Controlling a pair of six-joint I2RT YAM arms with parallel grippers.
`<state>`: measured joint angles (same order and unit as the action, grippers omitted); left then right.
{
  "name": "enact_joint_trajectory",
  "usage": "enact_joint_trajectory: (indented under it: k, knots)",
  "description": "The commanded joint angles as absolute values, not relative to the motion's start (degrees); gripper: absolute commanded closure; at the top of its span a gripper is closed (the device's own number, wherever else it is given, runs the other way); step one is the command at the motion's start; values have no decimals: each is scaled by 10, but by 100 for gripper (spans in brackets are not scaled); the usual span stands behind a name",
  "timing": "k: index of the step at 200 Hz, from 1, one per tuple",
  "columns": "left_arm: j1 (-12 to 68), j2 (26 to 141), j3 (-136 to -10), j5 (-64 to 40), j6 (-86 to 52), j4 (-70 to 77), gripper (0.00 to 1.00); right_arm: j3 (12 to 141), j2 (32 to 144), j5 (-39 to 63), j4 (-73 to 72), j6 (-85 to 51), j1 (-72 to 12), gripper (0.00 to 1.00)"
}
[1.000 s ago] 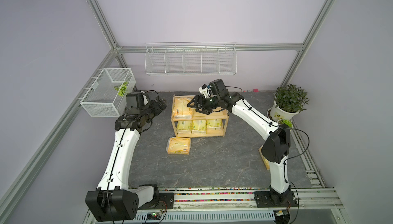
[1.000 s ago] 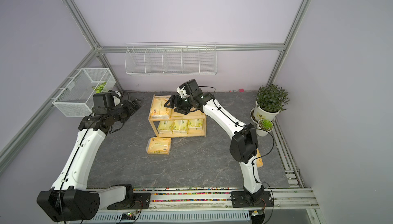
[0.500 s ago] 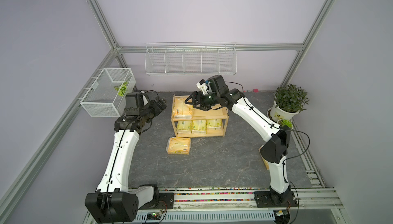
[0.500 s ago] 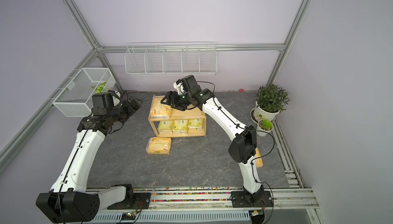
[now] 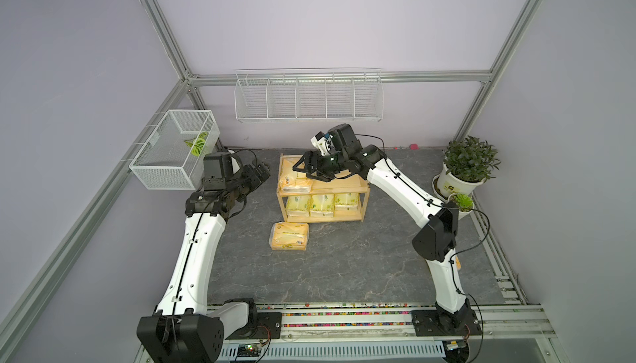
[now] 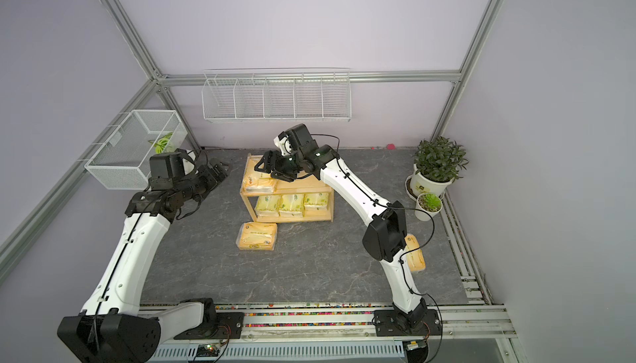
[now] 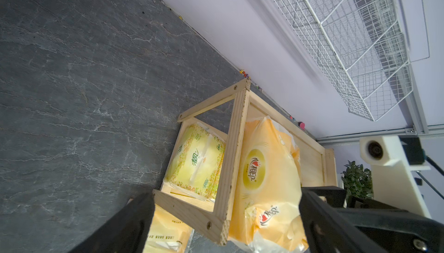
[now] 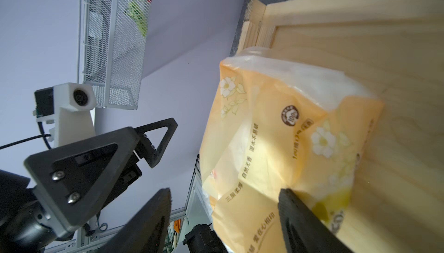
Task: Place the tissue boxes on the shelf by color
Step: Place a box of tissues on the shelf.
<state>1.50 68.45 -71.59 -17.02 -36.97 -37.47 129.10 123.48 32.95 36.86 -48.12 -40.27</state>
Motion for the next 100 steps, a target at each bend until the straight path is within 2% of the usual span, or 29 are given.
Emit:
enact_joint_trajectory:
  k: [1, 54, 100]
  knots:
    - [13, 671, -706, -174, -363, -370, 0, 1307, 1229, 340, 359, -471, -408, 25]
    - [11, 621, -662, -127, -378, -386, 0, 1289, 1147, 330, 379, -429, -408, 24]
    - [4, 531, -574, -87, -404, -407, 0, 1085, 993, 321, 319, -421, -418, 24]
